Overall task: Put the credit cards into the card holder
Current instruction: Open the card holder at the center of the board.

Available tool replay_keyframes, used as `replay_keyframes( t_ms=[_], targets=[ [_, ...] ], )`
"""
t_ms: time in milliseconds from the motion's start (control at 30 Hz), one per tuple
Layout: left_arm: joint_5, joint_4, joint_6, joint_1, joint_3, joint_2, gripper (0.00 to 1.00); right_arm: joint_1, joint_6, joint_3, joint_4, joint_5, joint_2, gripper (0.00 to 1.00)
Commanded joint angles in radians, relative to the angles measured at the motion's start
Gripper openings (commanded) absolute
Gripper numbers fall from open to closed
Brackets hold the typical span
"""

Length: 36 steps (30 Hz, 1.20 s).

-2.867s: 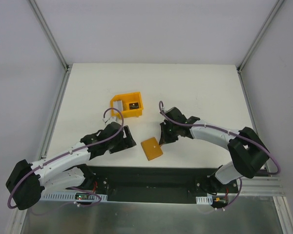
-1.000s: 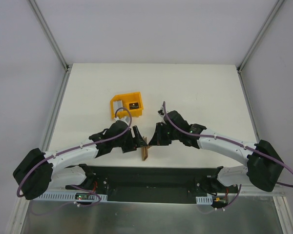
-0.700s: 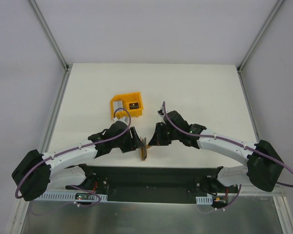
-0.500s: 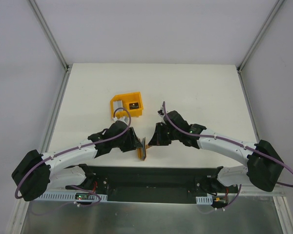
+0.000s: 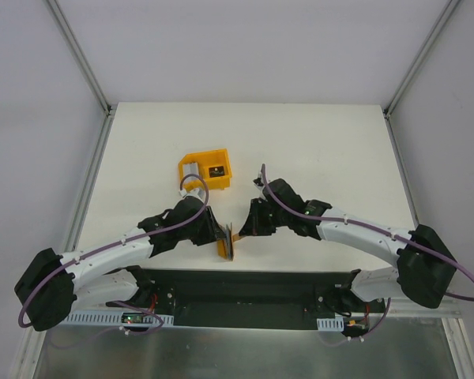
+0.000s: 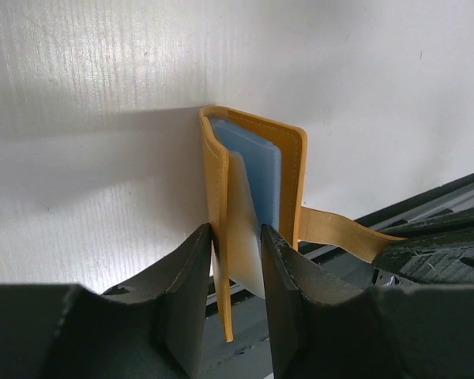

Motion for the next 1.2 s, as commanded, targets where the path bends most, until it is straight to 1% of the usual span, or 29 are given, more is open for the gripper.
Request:
replay_keyframes(
  t_ms=[0,67,267,600,767,833,867,1000,1100,1167],
  targets=[
    [-0.031,-0.023,0.019,-0.011,0.025,-0.032,0.3,0.007,-0.002,0.045,0.013,-0.024,0.016,0.01],
    [-0.03,-0.024,0.019,-0.011,0.023,-0.034,0.28,0.007,-0.002,0.048,0.014,-0.026,0.021,0.01],
    [-0.031,-0.024,0.022,-0.011,0.025,-0.037,0.28,0.008,-0.002,0.054,0.014,-0.033,0.032,0.01],
    [-0.034,-0.024,0.025,-0.012,0.011,-0.087,0.31,0.011,0.001,0.056,0.011,-0.029,0.039,0.01],
    [-0.034,-0.024,0.025,-0.012,0.006,-0.084,0.24,0.011,0.001,0.056,0.011,-0.03,0.042,0.01],
    [-0.034,-0.023,0.025,-0.011,0.006,-0.078,0.15,0.011,0.001,0.056,0.01,-0.03,0.044,0.01],
    [-0.034,-0.023,0.025,-0.012,0.006,-0.077,0.13,0.011,0.002,0.056,0.01,-0.03,0.043,0.01],
    [-0.034,-0.024,0.023,-0.012,0.005,-0.075,0.1,0.011,-0.001,0.059,0.008,-0.03,0.044,0.01],
    [-0.034,-0.024,0.02,-0.012,0.003,-0.074,0.1,0.011,-0.002,0.059,0.005,-0.033,0.044,0.01],
    [-0.034,-0.027,0.02,-0.012,0.002,-0.068,0.13,0.011,-0.002,0.06,0.005,-0.036,0.047,0.01]
  ],
)
